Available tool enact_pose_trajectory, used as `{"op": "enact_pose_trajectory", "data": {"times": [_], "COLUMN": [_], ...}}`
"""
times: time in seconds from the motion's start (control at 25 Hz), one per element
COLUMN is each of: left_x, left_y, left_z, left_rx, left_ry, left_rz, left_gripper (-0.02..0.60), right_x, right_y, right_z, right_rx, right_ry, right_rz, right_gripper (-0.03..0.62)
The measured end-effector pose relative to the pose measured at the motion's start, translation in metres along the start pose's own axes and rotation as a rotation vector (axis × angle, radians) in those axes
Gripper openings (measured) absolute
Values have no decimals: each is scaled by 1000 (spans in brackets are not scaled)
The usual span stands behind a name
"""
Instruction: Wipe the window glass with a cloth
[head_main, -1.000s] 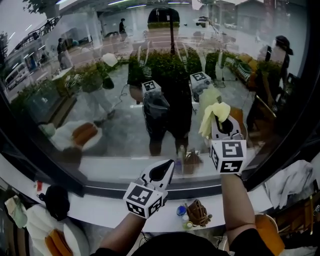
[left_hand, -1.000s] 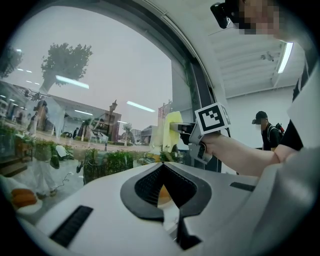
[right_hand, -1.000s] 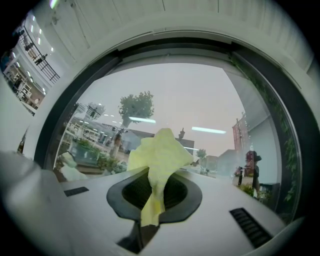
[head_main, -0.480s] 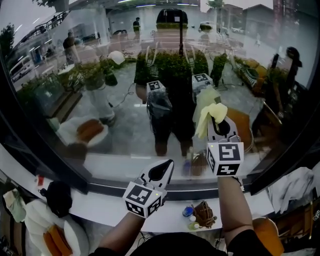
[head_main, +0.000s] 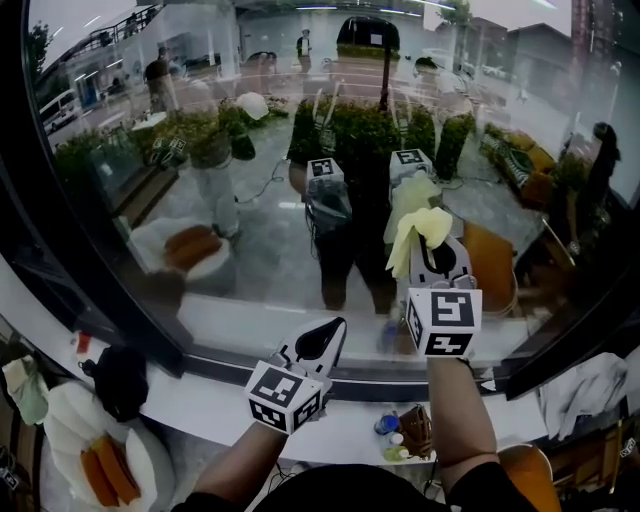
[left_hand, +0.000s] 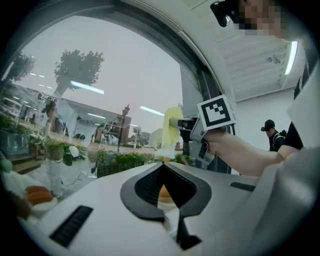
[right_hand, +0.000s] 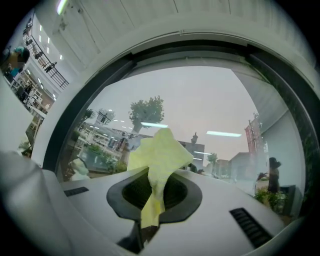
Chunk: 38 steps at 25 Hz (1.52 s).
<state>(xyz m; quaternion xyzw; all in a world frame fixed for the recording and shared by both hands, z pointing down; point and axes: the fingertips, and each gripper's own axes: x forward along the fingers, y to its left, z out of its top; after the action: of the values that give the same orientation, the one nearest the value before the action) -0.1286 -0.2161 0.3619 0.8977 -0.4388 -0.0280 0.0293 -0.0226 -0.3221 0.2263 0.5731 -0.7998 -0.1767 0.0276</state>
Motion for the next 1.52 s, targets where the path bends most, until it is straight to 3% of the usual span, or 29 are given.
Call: {"op": "enact_pose_trajectory", "data": {"times": [0.56,0.72,0.96,1.52], "left_x": [-88,-98,-131,-130], "left_y": [95,104,137,144], "left_z": [-4,-8,-12,-10], "left_rx": [-1,24,-12,25], "left_ry": [19,14,29,13], "left_rz": [120,151,194,209], "left_gripper": [8,8,8,8], "right_x": [48,55,76,81], "right_y": [135,160,225,234], "right_z": [23,22,26,23], "right_rx": [18,28,8,20], "right_ry": [-27,-30,-14,-18], "right_rz": [91,136,211,243], "right_gripper": [43,43,43,43]}}
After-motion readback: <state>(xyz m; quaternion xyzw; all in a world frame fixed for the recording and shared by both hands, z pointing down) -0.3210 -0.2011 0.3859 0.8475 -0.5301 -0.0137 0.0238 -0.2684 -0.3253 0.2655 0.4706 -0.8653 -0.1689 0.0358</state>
